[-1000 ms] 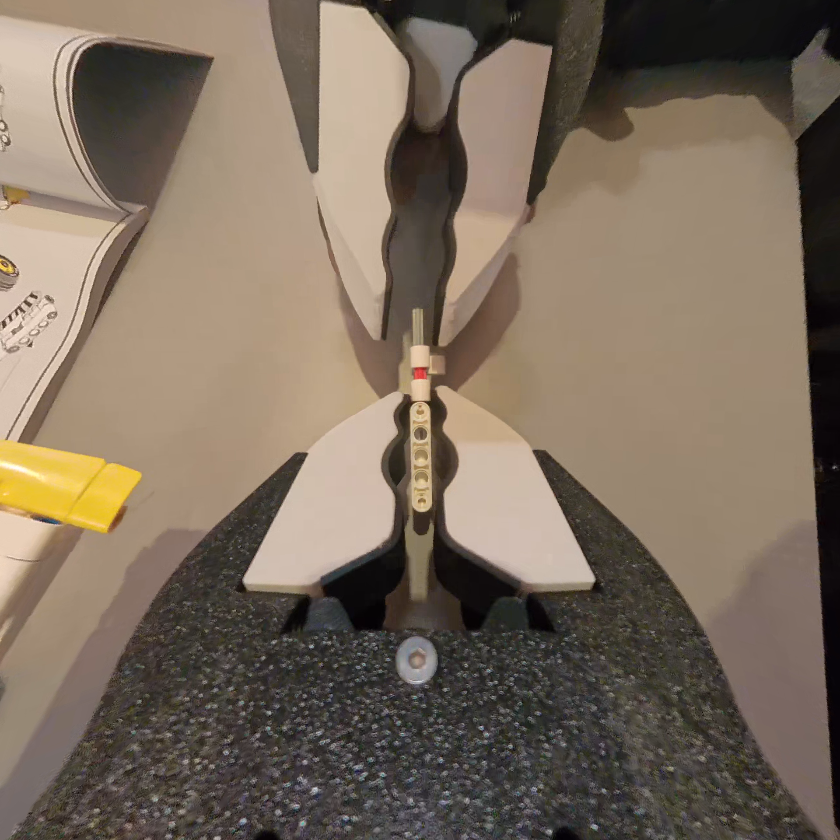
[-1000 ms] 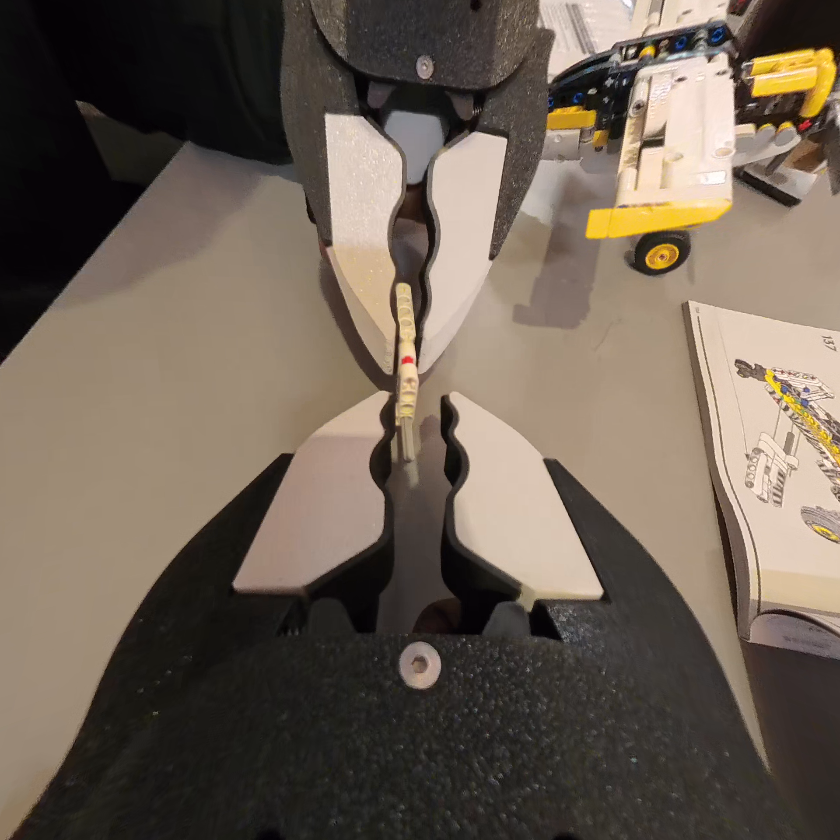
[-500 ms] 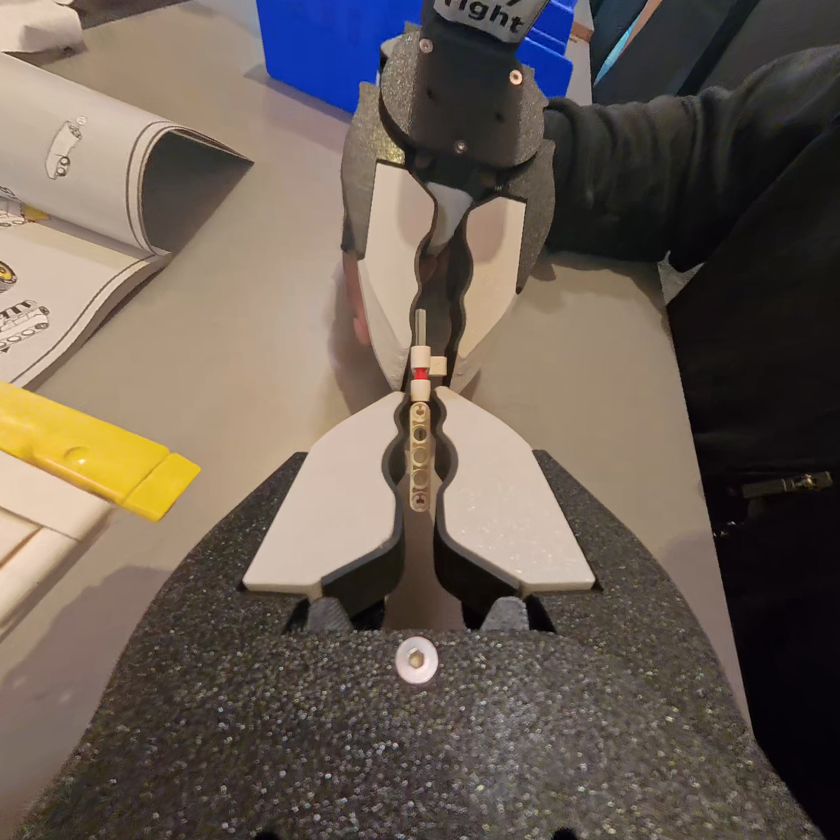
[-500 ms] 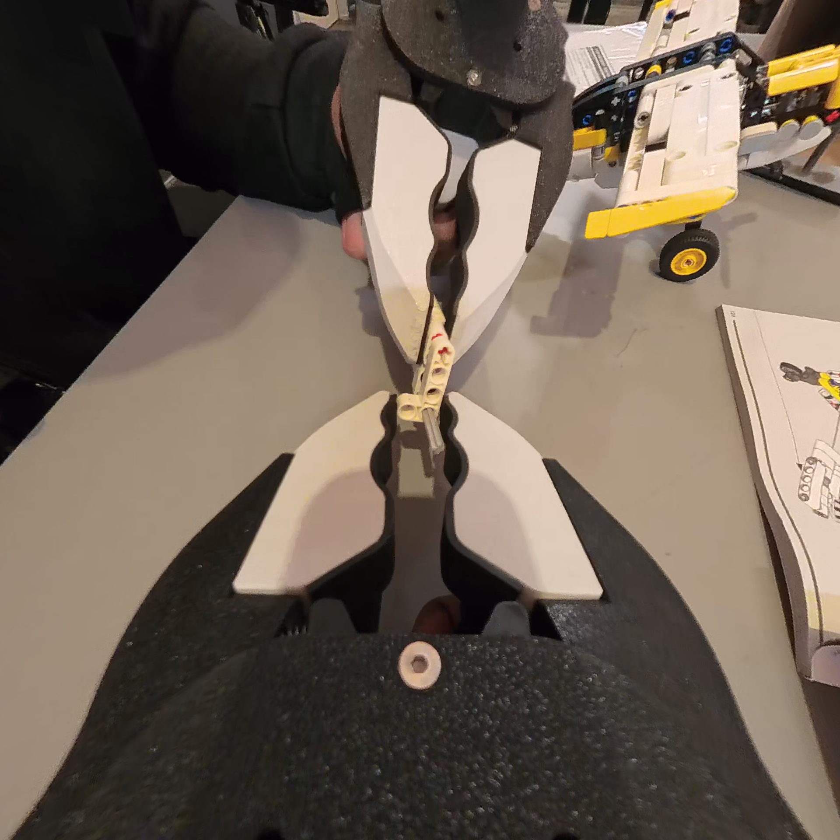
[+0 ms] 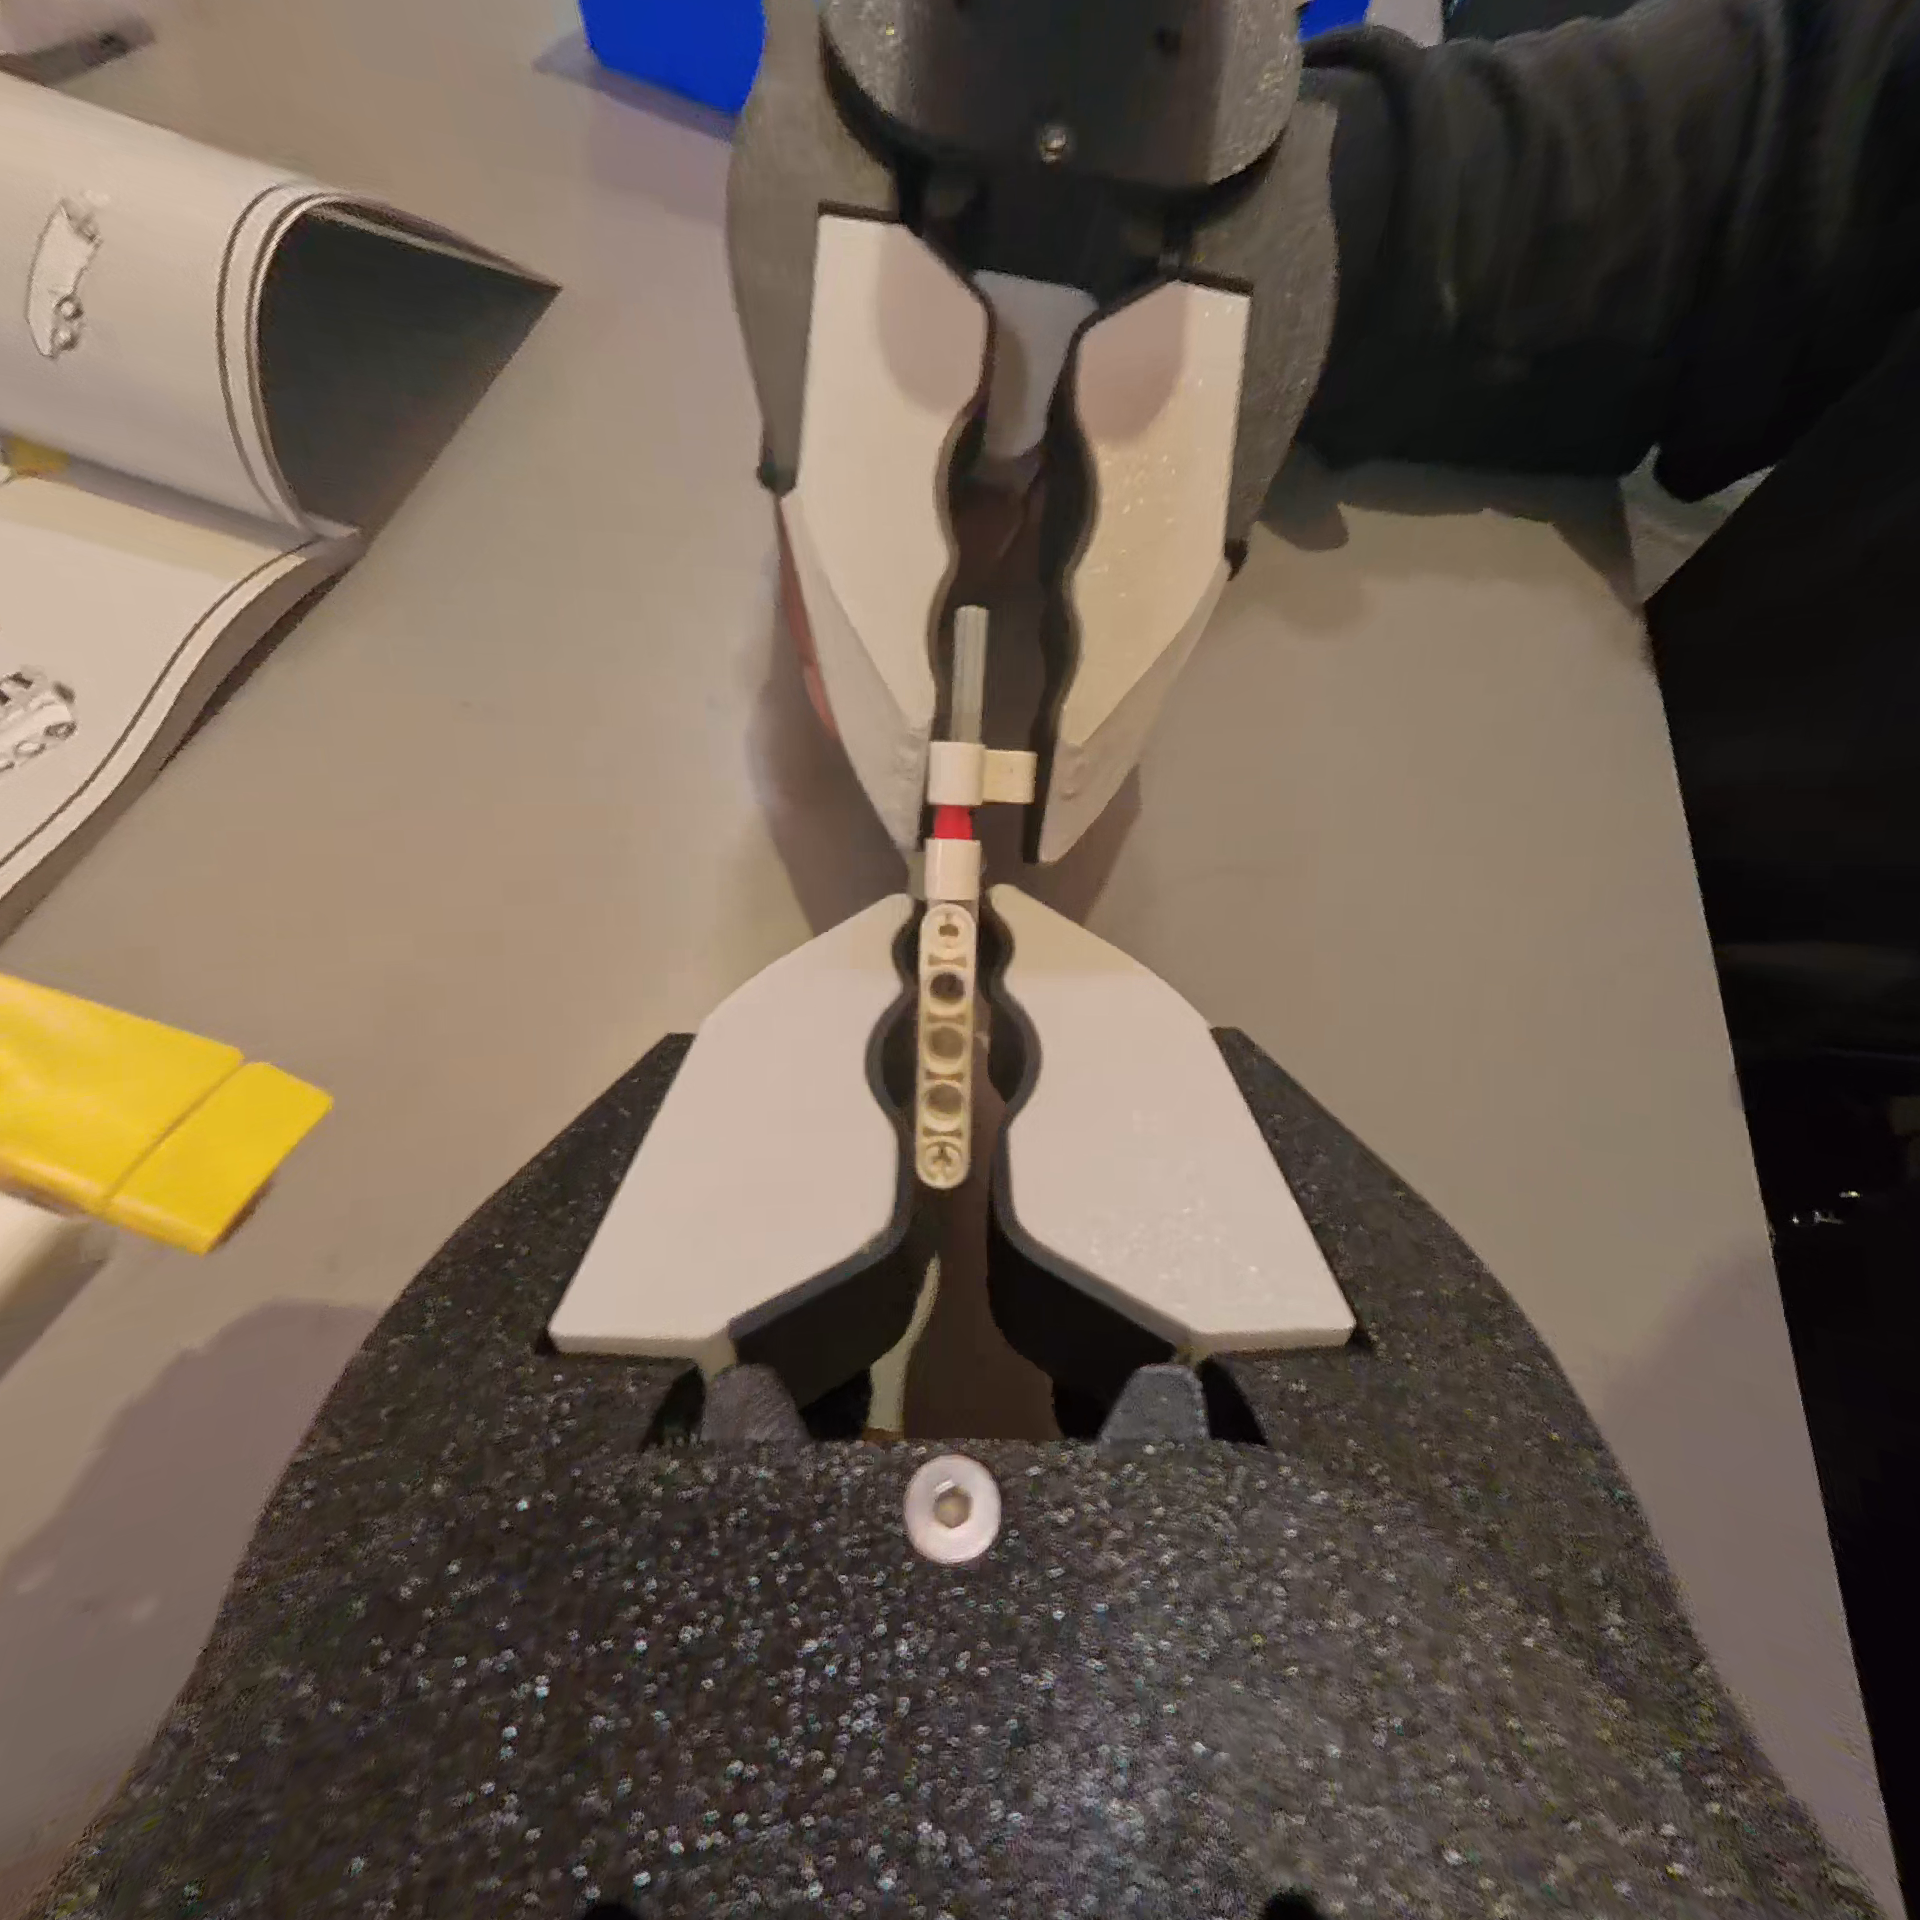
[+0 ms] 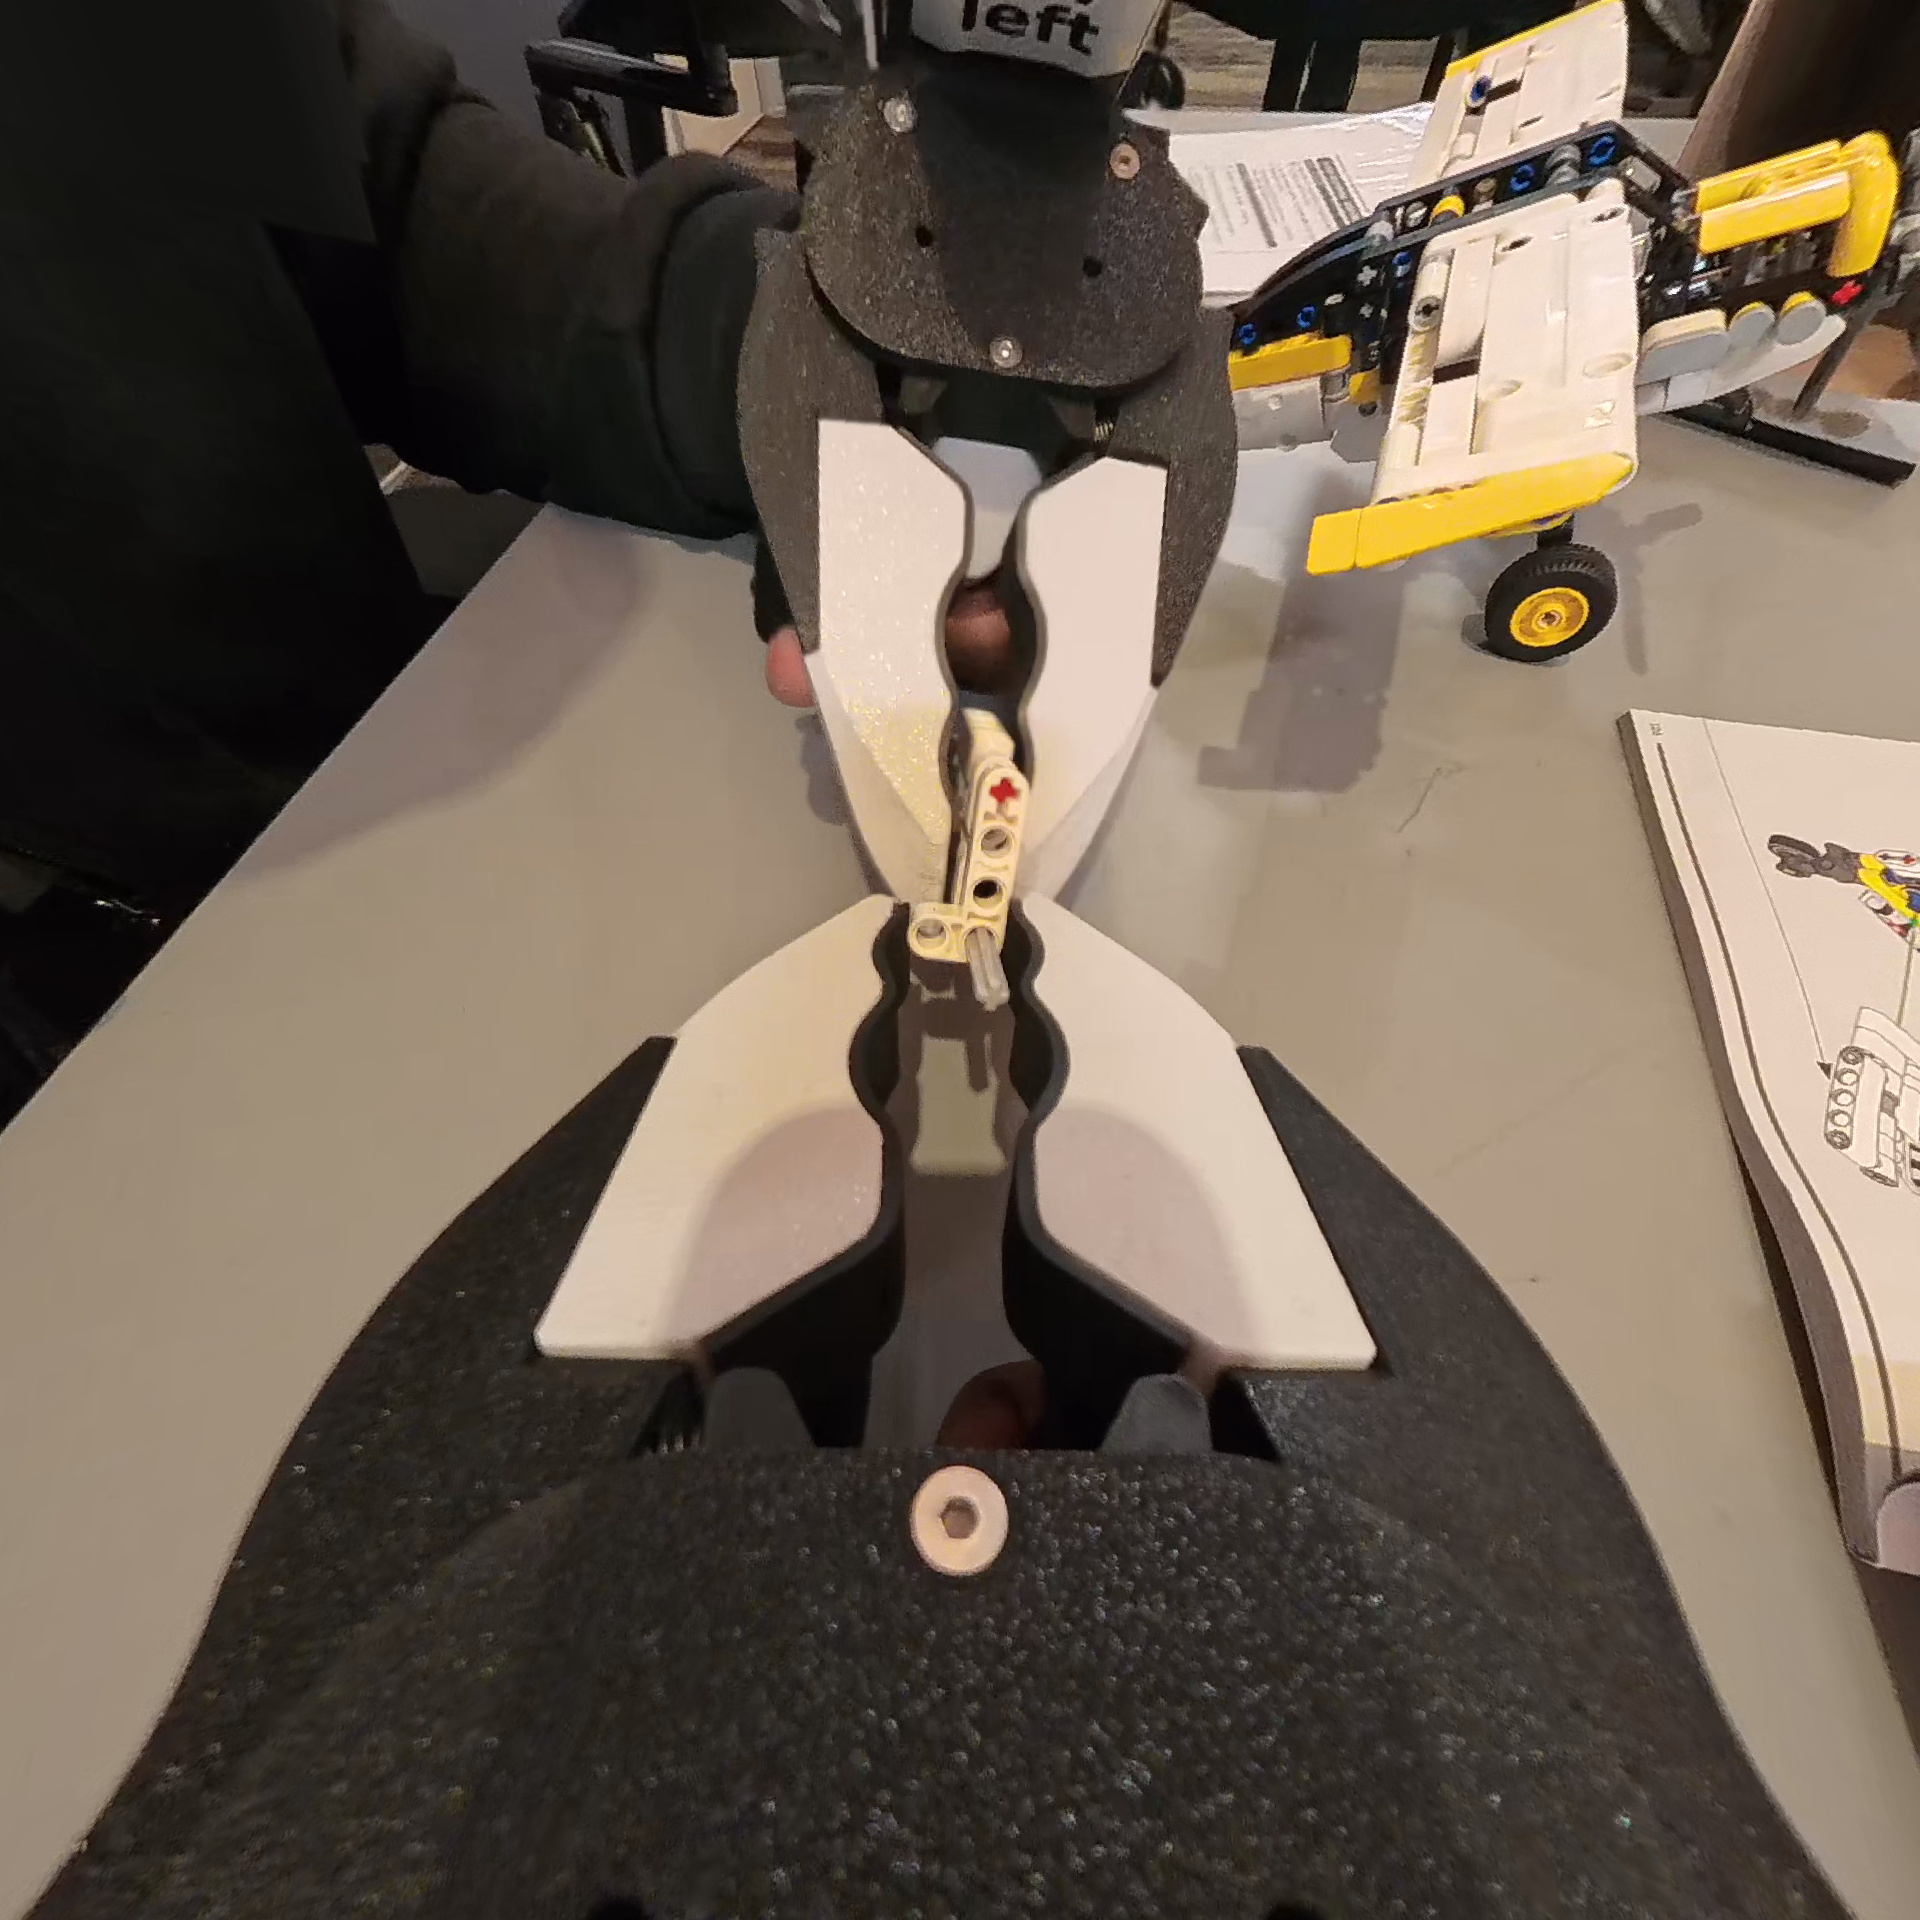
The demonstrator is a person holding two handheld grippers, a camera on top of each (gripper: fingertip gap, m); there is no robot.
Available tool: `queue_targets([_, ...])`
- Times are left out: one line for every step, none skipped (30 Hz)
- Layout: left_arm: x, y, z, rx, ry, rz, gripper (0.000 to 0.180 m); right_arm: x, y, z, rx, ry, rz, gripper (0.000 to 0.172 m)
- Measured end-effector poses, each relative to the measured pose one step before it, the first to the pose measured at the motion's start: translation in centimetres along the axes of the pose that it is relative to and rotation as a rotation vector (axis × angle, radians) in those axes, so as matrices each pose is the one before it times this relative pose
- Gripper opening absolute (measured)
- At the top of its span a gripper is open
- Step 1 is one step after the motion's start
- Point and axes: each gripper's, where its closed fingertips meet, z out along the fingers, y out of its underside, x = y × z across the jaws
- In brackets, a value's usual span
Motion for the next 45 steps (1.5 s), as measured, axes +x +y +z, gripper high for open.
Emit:
queue_targets([0.054,-0.049,0.011,0.0046,0.0006,0.0073,0.008,-0.057,-0.008,-0.04,0.0017,-0.0036,-0.0014,0.017])
queue_targets([0.051,-0.023,0.016,0.0021,0.0037,0.0027,0.008,-0.076,-0.011,-0.042,0.002,-0.0055,-0.0004,0.017])
queue_targets([0.114,0.03,0.03,-0.002,0.0096,-0.0015,0.008,-0.097,0.005,-0.004,-0.0002,-0.0058,-0.0014,0.017])
queue_targets([0.061,0.044,0.057,-0.0015,0.0056,-0.0027,0.008,-0.098,0.009,0.009,-0.0012,-0.0059,-0.0012,0.016])
queue_targets([0.05,0.046,0.066,-0.0029,0.0036,-0.0002,0.008,-0.045,0.028,0.007,-0.0022,-0.0046,0.0014,0.017])
queue_targets([0.202,0.013,0.051,-0.0023,0.0118,0.0071,0.007,-0.143,-0.013,-0.007,0.0014,-0.013,0.002,0.016])
queue_targets([0.308,-0.012,0.081,-0.001,0.0171,0.0049,0.007,-0.278,-0.171,-0.009,0.0117,-0.022,0.0071,0.016])
queue_targets([0.26,0.064,0.127,-0.0071,0.011,0.0082,0.007,-0.328,-0.234,0.026,0.0147,-0.0259,0.0116,0.016])
queue_targets([-0.019,0.171,0.139,-0.0163,-0.0079,0.0066,0.007,-0.158,-0.073,0.088,0.0025,-0.0136,0.0082,0.016])
queue_targets([-0.071,0.11,0.081,-0.0099,-0.0069,0.0001,0.007,0.036,0.132,0.082,-0.0128,0.0016,0.0,0.016])
queue_targets([-0.003,-0.051,-0.043,0.0052,-0.001,0.0,0.007,0.035,0.048,0.005,-0.0053,0.0021,0.0009,0.016])
queue_targets([0.027,-0.05,-0.063,0.0058,0.0049,-0.0043,0.007,-0.002,-0.055,-0.016,0.0042,-0.003,0.0072,0.016])
queue_targets([0.005,0.008,-0.016,-0.0003,0.0038,-0.004,0.006,0.014,-0.022,0.012,0.0017,-0.0029,0.0049,0.016])
queue_targets([0.002,0.048,0.024,-0.0042,0.002,-0.0023,0.006,0.006,0.024,0.019,-0.003,-0.0028,0.0024,0.016])
queue_targets([-0.005,0.056,0.031,-0.0047,-0.0005,-0.0004,0.006,0.007,0.043,0.045,-0.0044,-0.0042,0.0045,0.016])
queue_targets([0.009,0.049,0.021,-0.0041,-0.0003,0.0008,0.006,-0.014,0.054,0.03,-0.0053,-0.003,0.0023,0.016])
queue_targets([0.013,0.071,0.032,-0.0056,0.0015,-0.0015,0.006,-0.01,0.051,0.049,-0.0051,-0.0027,0.0048,0.016])
queue_targets([-0.01,0.074,0.043,-0.0058,-0.0023,0.0005,0.006,0.007,0.081,0.045,-0.0076,-0.003,0.0072,0.016])
queue_targets([0.024,0.072,0.046,-0.0062,-0.0033,0.0061,0.006,-0.027,0.091,0.021,-0.0082,-0.0071,0.0098,0.016])
queue_targets([0.075,0.119,0.072,-0.0095,0.0005,0.007,0.006,-0.074,0.098,0.059,-0.0086,-0.0082,0.0041,0.016])
queue_targets([-0.002,0.073,0.049,-0.0062,-0.0046,0.0041,0.006,-0.044,0.1,0.053,-0.0094,-0.0046,0.0033,0.016])
queue_targets([-0.016,0.027,0.022,-0.0028,-0.0032,0.0012,0.006,-0.001,0.051,0.033,-0.0054,-0.0011,0.0024,0.016])
queue_targets([0.005,-0.01,-0.012,0.001,-0.0001,0.0006,0.006,-0.016,0.009,0.018,-0.0008,-0.0011,0.0008,0.016])
queue_targets([0.013,0.017,0.005,-0.0004,0.0001,0.0012,0.006,-0.001,-0.011,0.003,-0.0002,-0.0023,0.0044,0.016])
queue_targets([-0.016,0.035,0.028,-0.0031,-0.0022,0.0009,0.006,-0.018,0.033,0.02,-0.0027,-0.0049,0.0044,0.016])
queue_targets([-0.037,-0.052,-0.021,0.0044,-0.0045,0.0008,0.006,0.022,0.014,-0.011,-0.0006,-0.0031,0.0054,0.016])
queue_targets([-0.025,-0.116,-0.056,0.0103,0.0001,-0.0028,0.006,0.011,-0.076,-0.073,0.0073,-0.0042,0.0062,0.016])
queue_targets([-0.065,-0.157,-0.068,0.0125,0.0002,-0.0079,0.007,0.025,-0.138,-0.098,0.0137,-0.0036,0.0056,0.016])
queue_targets([-0.123,-0.128,-0.058,0.0107,0.0009,-0.0143,0.007,0.109,-0.186,-0.106,0.0181,0.0039,0.0045,0.016])
queue_targets([-0.017,-0.023,-0.024,0.0016,0.0113,-0.0188,0.007,0.077,-0.115,-0.065,0.0105,0.0024,0.0067,0.016])
queue_targets([-0.155,-0.004,-0.02,0.0008,-0.0012,-0.0182,0.008,0.097,-0.018,-0.019,0.0027,0.0076,0.0008,0.017])
queue_targets([-0.109,0.024,-0.041,-0.0001,-0.0053,-0.0087,0.008,0.207,-0.043,-0.022,0.0029,0.0204,-0.006,0.021])
queue_targets([0.028,0.129,-0.006,-0.0078,0.0011,-0.0021,0.008,0.063,-0.126,-0.05,0.0073,0.0126,-0.0096,0.032])
queue_targets([-0.042,0.098,0.005,-0.0064,-0.0067,-0.0003,0.008,0.084,-0.11,-0.078,0.0066,0.0136,-0.0107,0.034])
queue_targets([-0.01,0.127,0.025,-0.0098,-0.0061,0.0039,0.008,0.141,-0.116,-0.071,0.004,0.0193,-0.017,0.034])
queue_targets([0.028,0.135,0.044,-0.0108,-0.005,0.0081,0.008,0.103,-0.239,-0.111,0.0071,0.018,-0.0189,0.034])
queue_targets([0.016,0.098,0.056,-0.0088,-0.0066,0.0084,0.008,0.13,-0.402,-0.154,0.0115,0.0167,-0.0124,0.032])
queue_targets([-0.004,0.132,0.084,-0.0121,-0.0076,0.006,0.008,0.093,-0.488,-0.167,0.0153,0.0119,-0.0061,0.03])
queue_targets([-0.022,0.151,0.08,-0.0128,-0.0094,0.007,0.008,0.083,-0.403,-0.145,0.0091,0.0115,-0.0079,0.026])
queue_targets([0.017,0.074,0.037,-0.0075,-0.0085,0.0099,0.008,0.121,-0.146,-0.099,-0.0061,0.0152,-0.0154,0.018])
queue_targets([0.033,0.031,0.007,-0.0044,-0.0048,0.0054,0.008,0.085,0.14,-0.011,-0.0234,0.0156,-0.0236,0.011])
queue_targets([-0.025,0.018,-0.031,-0.0027,-0.0057,0.0012,0.008,-0.041,0.285,0.049,-0.03,0.0094,-0.0264,0.005])
queue_targets([-0.06,0.001,-0.033,-0.0024,-0.0066,0.0029,0.008,-0.089,0.278,0.09,-0.026,0.0046,-0.0186,0.003])
queue_targets([-0.088,0.102,-0.018,-0.009,-0.0085,0.0045,0.008,-0.049,0.129,0.118,-0.0148,0.0054,-0.0075,0.003])
queue_targets([-0.051,0.127,0.01,-0.0089,-0.0053,0.0026,0.007,-0.096,0.005,0.092,-0.0061,-0.0021,-0.0003,0.004])
